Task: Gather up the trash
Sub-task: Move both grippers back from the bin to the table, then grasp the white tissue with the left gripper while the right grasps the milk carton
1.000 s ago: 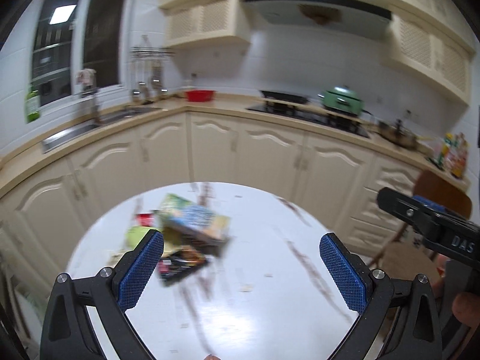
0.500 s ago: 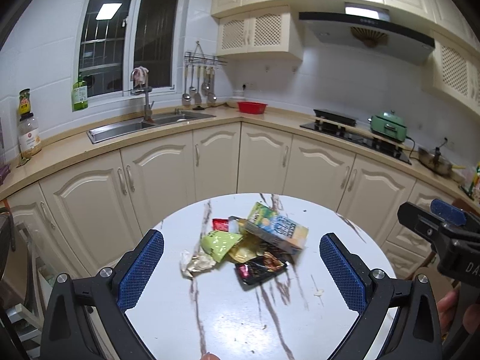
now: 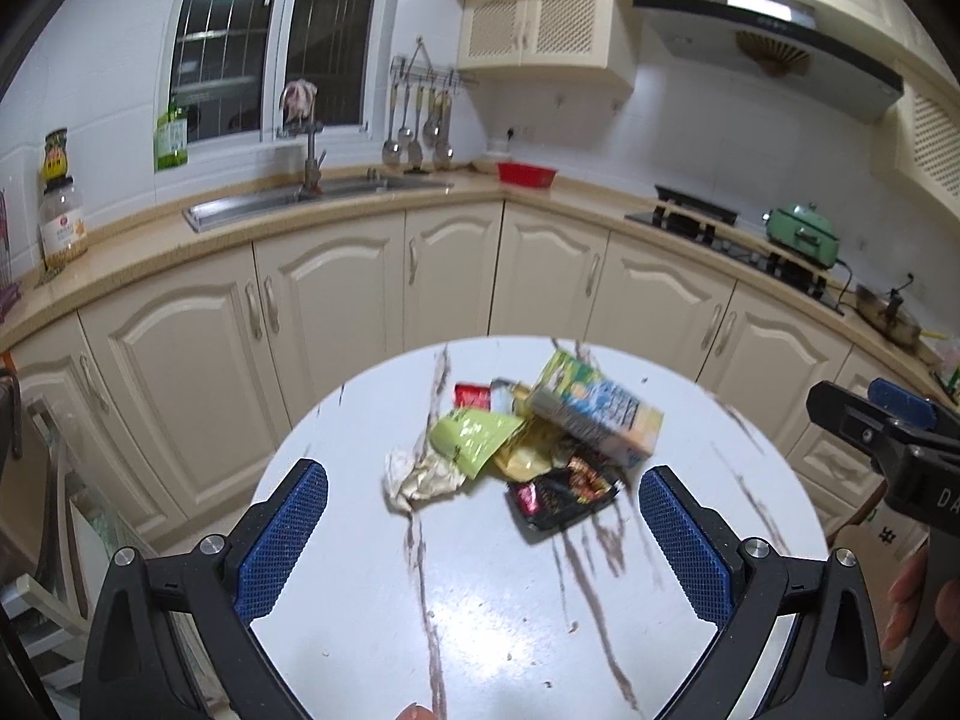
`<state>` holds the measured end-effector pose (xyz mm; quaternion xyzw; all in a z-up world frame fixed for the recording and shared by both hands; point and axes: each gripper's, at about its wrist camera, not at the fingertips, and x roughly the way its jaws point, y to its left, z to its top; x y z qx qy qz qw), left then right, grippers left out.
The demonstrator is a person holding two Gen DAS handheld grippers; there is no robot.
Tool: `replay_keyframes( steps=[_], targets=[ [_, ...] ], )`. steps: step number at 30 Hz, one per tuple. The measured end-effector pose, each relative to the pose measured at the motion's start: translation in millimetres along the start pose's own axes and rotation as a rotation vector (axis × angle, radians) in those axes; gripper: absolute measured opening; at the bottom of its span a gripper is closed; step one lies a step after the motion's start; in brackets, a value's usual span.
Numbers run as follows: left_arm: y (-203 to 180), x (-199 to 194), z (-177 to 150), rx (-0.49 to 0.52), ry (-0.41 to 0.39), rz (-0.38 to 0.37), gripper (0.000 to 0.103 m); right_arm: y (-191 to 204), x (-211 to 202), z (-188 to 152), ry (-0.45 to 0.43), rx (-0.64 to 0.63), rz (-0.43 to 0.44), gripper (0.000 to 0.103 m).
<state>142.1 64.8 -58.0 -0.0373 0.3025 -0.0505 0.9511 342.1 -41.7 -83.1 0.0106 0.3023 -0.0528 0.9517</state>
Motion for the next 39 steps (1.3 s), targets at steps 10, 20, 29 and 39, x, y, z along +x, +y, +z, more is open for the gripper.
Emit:
replay_keyframes(
  steps=[10,20,29,39],
  targets=[
    [16.8,79.0,13.4,-0.035,0.116,0.022,0.102,-11.0,69.4,-14.8,0.143,-0.008,0.014,0.103],
    [35.0,176.6,29.1,-0.031,0.245,0.077,0.102,-4.6,150.8,-15.3,0.252,-0.073,0.05,0.103],
    [47.8,253.7,47.4,-0.018,0.336,0.051,0.102,20.5,212.9,-9.1,0.318,-0.21,0.108,0.103],
    [62.5,288.9,68.0,-0.015,0.296,-0.018,0.04,20.0,230.2,-9.3,0.368,-0.184,0.21,0.048]
  ],
)
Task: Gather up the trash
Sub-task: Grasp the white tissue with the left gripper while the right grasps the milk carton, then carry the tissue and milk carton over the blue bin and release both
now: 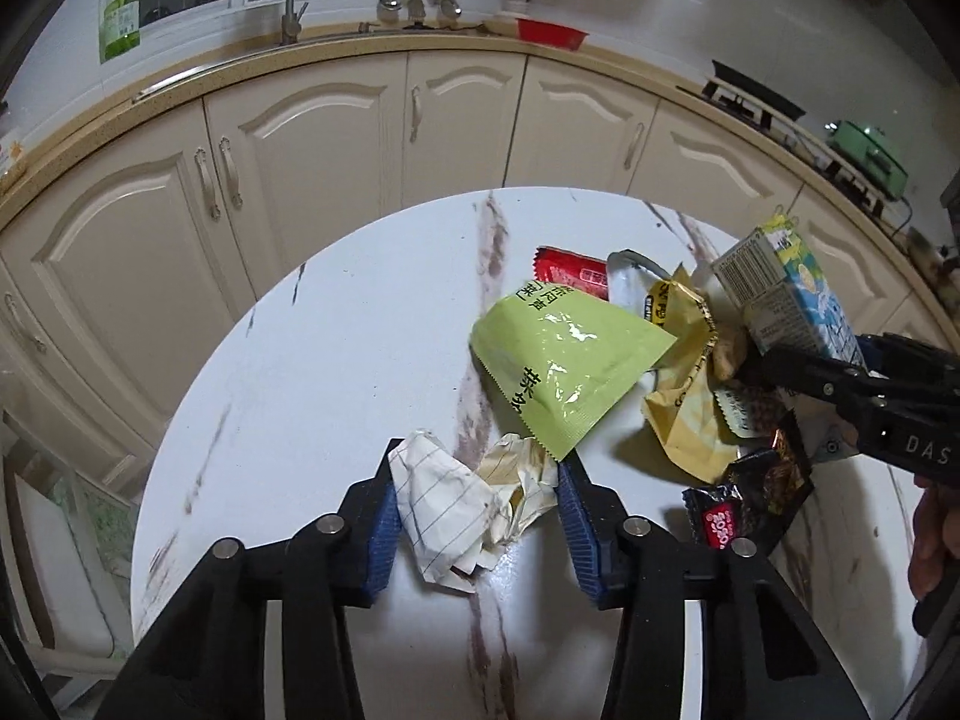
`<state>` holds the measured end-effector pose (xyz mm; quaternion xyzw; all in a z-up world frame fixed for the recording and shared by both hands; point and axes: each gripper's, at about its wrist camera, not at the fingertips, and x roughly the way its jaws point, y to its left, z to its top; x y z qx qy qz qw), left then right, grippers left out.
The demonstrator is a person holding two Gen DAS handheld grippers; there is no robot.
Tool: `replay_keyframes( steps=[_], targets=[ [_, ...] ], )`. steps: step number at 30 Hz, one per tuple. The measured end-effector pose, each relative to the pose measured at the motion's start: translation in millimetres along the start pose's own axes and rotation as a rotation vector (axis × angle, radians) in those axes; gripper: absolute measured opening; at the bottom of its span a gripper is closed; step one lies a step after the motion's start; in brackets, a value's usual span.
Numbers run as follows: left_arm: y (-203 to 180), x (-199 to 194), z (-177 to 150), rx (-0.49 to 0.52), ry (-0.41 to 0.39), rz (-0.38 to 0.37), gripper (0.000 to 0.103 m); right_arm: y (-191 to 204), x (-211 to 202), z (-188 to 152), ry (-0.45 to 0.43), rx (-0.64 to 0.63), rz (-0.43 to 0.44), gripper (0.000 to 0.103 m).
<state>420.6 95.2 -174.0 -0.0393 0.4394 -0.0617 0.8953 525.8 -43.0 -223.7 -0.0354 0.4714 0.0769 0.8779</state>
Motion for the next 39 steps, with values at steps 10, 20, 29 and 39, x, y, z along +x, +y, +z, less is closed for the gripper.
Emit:
replay_keyframes(
  steps=[10,20,29,39],
  targets=[
    [0.1,-14.7,-33.0,-0.005,-0.029,-0.008,0.031,-19.3,-40.1,-22.6,-0.066,0.097,0.033,0.048],
    [-34.6,-65.6,-67.5,0.028,-0.095,-0.028,0.029,-39.1,-95.5,-59.8,-0.138,0.178,0.028,0.048],
    [-107.1,-117.7,-77.2,0.104,-0.183,-0.074,0.029,-75.0,-163.9,-95.1,-0.239,0.253,0.002,0.048],
    [-214.1,-150.9,-72.0,0.244,-0.276,-0.195,0.029,-134.1,-253.6,-150.9,-0.38,0.371,-0.089,0.048]
  ],
)
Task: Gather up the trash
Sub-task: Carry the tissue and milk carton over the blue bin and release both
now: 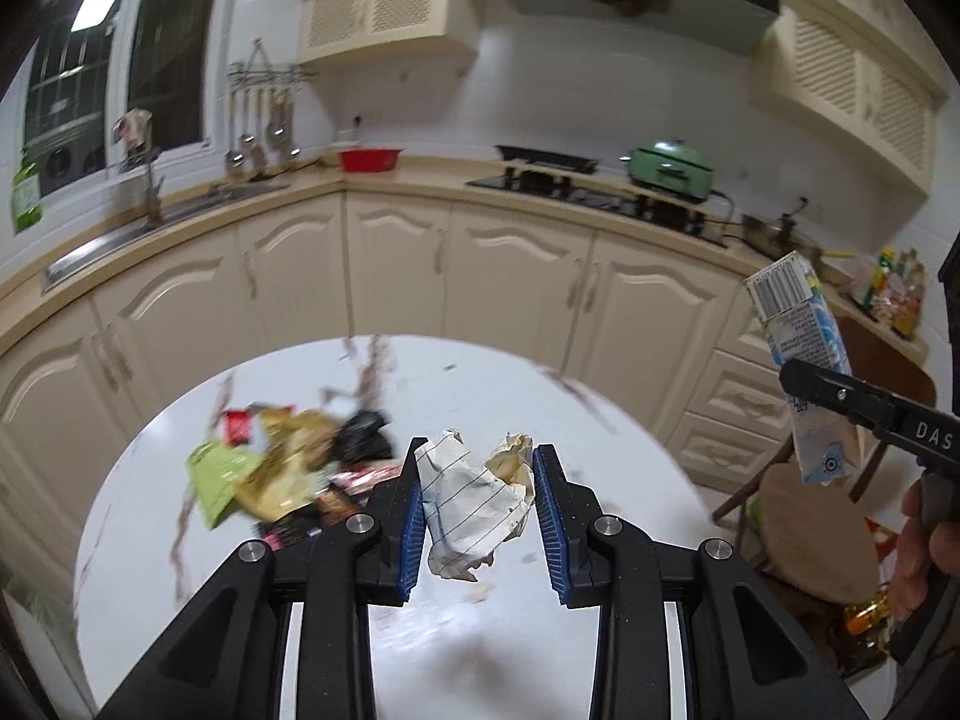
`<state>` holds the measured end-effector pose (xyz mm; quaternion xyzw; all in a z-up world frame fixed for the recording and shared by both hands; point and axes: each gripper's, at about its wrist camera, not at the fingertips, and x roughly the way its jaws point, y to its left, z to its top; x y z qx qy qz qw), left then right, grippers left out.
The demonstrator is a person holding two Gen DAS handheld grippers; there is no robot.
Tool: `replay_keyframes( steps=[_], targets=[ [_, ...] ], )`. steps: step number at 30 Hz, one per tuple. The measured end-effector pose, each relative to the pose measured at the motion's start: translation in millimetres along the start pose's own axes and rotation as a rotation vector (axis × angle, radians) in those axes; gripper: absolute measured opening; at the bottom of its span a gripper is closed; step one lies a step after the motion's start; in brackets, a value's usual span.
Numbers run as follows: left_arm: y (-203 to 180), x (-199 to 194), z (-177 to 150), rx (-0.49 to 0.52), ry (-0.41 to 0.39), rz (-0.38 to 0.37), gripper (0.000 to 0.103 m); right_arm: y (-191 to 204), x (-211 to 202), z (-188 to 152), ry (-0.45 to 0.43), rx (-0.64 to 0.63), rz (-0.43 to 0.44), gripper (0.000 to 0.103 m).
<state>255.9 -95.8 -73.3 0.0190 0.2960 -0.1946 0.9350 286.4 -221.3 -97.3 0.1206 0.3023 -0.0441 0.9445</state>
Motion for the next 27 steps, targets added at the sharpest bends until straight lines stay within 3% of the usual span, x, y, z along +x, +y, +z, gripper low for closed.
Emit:
replay_keyframes(
  steps=[11,20,27],
  targets=[
    [-136.4,43.0,16.2,0.133,-0.001,-0.198,0.029,-125.7,-62.0,-28.6,-0.05,0.208,-0.178,0.048],
    [-235.8,135.0,-8.3,0.212,0.194,-0.339,0.029,-239.3,-44.4,-96.8,0.074,0.408,-0.255,0.048],
    [-281.1,216.3,-34.8,0.252,0.375,-0.341,0.029,-300.2,5.2,-161.3,0.226,0.528,-0.25,0.048]
  ],
)
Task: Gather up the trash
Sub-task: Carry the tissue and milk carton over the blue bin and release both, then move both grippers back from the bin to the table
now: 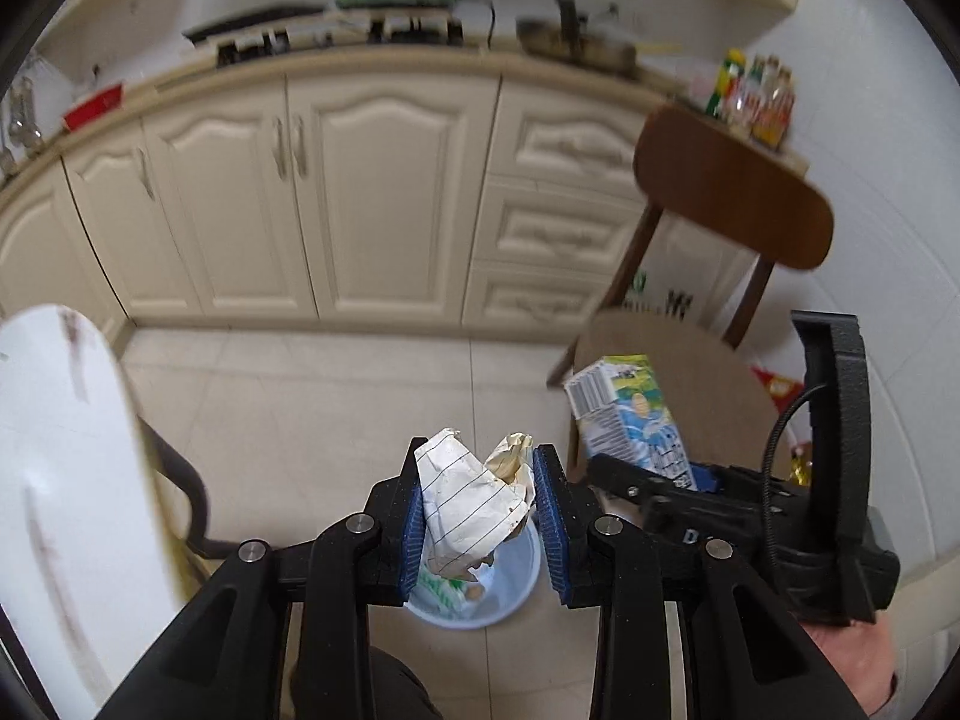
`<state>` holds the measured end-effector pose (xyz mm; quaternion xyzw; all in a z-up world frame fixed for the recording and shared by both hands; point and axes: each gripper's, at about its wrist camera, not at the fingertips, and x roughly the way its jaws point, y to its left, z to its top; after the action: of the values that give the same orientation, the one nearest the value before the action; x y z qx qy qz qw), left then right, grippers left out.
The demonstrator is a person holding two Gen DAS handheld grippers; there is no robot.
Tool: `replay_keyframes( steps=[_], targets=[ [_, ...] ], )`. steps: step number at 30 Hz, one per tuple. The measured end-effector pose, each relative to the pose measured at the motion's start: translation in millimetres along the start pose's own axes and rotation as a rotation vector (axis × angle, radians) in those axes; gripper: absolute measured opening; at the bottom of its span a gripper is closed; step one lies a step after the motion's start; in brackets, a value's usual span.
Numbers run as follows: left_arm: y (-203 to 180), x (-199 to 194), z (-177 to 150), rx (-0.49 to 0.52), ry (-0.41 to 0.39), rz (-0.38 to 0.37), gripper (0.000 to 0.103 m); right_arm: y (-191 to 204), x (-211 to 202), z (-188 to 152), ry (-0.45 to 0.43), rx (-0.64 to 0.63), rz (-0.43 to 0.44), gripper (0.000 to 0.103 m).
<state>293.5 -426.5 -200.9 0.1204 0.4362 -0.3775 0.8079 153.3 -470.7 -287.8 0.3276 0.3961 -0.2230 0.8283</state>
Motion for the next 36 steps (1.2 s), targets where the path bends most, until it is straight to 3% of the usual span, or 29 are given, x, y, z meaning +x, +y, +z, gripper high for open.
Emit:
replay_keyframes(
  steps=[10,15,20,23,26,36],
  targets=[
    [-9.8,118.8,60.3,-0.023,0.159,0.028,0.031,-33.9,63.5,-1.2,0.103,0.054,0.008,0.048],
    [-7.9,159.5,74.9,-0.028,0.204,0.074,0.04,-37.1,88.1,1.6,0.134,0.048,-0.01,0.051],
    [-8.5,167.5,78.8,-0.035,0.2,0.134,0.073,-43.9,98.8,0.7,0.147,0.081,-0.024,0.078],
    [-15.2,169.8,78.9,-0.019,0.188,0.179,0.087,-48.0,97.5,-1.0,0.145,0.104,-0.038,0.094],
    [-24.8,160.3,70.7,0.004,0.174,0.199,0.098,-53.2,90.1,-1.7,0.134,0.129,-0.061,0.103],
    [-31.9,99.9,44.8,0.01,0.118,0.175,0.101,-44.5,48.8,2.7,0.065,0.148,-0.111,0.103]
  ],
)
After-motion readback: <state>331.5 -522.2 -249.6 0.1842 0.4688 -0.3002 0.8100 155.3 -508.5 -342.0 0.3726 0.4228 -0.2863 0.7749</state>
